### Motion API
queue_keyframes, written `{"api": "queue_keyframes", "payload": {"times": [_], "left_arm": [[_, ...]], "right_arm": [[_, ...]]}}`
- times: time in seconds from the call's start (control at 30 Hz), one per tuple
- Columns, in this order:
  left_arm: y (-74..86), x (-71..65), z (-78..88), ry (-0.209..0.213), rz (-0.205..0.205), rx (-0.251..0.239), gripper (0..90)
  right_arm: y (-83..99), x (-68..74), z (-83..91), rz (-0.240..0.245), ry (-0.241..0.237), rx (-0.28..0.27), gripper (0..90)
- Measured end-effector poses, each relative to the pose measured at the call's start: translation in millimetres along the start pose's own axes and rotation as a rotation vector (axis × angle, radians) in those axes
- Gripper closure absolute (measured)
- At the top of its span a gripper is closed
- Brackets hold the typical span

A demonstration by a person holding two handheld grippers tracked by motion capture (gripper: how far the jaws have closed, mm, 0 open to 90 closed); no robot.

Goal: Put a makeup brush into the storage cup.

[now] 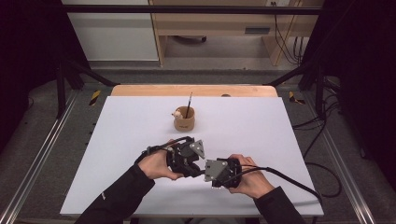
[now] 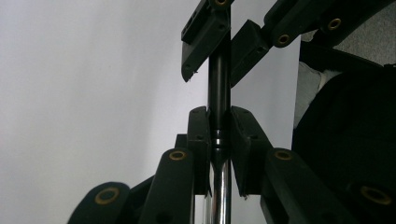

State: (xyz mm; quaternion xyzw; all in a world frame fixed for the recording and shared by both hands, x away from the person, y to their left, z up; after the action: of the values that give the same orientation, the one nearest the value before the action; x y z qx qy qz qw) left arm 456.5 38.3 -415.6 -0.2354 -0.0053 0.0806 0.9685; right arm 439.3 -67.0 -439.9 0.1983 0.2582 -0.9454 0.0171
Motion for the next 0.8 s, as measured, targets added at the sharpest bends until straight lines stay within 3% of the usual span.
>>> {"api": "queue_keyframes", "payload": {"times": [0.33, 0.47, 0.6, 0.8], "left_arm": [[0.6, 3.9, 2.7, -0.013, 0.002, -0.019, 74.4], [0.8, 5.0, 3.5, -0.016, 0.005, -0.027, 73.5], [1.4, 9.2, 8.1, -0.038, 0.000, -0.046, 67.4], [4.6, 16.8, 18.0, -0.087, 0.029, -0.111, 53.2]], "right_arm": [[-0.6, 2.5, 0.2, -0.006, -0.014, -0.014, 79.3], [-0.9, 2.6, -0.6, -0.029, -0.026, -0.021, 79.4], [1.0, 1.7, -2.3, -0.040, -0.032, -0.006, 79.4], [2.3, -2.1, -2.6, -0.055, -0.030, -0.006, 79.4]]}}
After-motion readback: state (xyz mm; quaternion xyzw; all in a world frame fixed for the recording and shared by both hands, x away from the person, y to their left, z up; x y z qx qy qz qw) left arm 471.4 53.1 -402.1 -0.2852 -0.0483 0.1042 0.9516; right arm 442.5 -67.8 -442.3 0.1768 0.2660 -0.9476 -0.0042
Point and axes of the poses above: each handheld gripper's, and its own axes: z roughly backward along the jaws, y roughly out of its underside, x roughly to its left, the point moved 6 cm from there along -z, roughly forward along the jaws, and after that the axes turned 3 degrees about -y, right-handed, at the moved point
